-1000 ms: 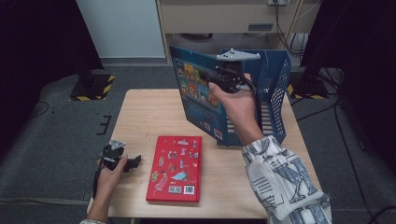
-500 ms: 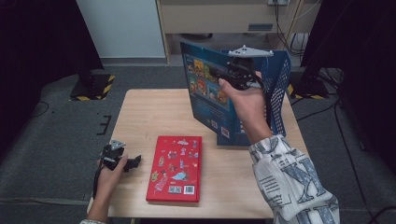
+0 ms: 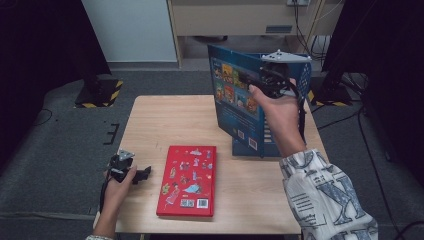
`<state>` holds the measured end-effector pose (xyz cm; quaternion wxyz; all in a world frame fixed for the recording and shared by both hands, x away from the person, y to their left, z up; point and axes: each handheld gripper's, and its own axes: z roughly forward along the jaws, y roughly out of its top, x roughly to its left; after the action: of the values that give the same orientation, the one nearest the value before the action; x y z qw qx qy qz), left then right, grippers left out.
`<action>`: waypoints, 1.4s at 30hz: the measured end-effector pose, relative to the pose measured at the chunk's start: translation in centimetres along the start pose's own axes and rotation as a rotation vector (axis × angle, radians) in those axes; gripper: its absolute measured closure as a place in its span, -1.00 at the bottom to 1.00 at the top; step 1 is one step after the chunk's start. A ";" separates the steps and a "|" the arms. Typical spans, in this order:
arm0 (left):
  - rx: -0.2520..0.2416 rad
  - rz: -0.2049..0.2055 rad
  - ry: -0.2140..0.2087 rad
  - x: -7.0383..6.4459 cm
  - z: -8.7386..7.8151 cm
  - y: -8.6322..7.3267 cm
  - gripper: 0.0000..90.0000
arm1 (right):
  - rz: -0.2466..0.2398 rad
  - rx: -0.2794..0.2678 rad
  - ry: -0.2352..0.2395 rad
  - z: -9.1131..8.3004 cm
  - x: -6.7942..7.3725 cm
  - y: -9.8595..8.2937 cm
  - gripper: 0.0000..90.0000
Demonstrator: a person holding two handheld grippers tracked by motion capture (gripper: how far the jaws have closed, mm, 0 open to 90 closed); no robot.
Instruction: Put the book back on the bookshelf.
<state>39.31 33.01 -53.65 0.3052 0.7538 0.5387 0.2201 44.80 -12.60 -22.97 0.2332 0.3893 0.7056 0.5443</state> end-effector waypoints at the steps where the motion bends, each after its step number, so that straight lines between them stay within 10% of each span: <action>1: 0.000 0.000 0.000 0.0 0.0 0.0 -1.00 | 0.001 0.000 -0.004 -0.2 -0.1 -0.1 0.84; 27: -0.002 0.000 0.001 0.0 0.0 0.0 -1.00 | 0.033 0.001 -0.097 -3.3 -3.7 -0.2 0.84; 42: -0.002 0.001 -0.001 0.0 0.0 0.0 -1.00 | 0.066 0.014 -0.152 -2.1 -4.8 -0.6 0.83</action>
<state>39.33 32.97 -53.66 0.3058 0.7540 0.5379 0.2204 45.92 -17.76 -23.34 0.2651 0.4543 0.6764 0.5156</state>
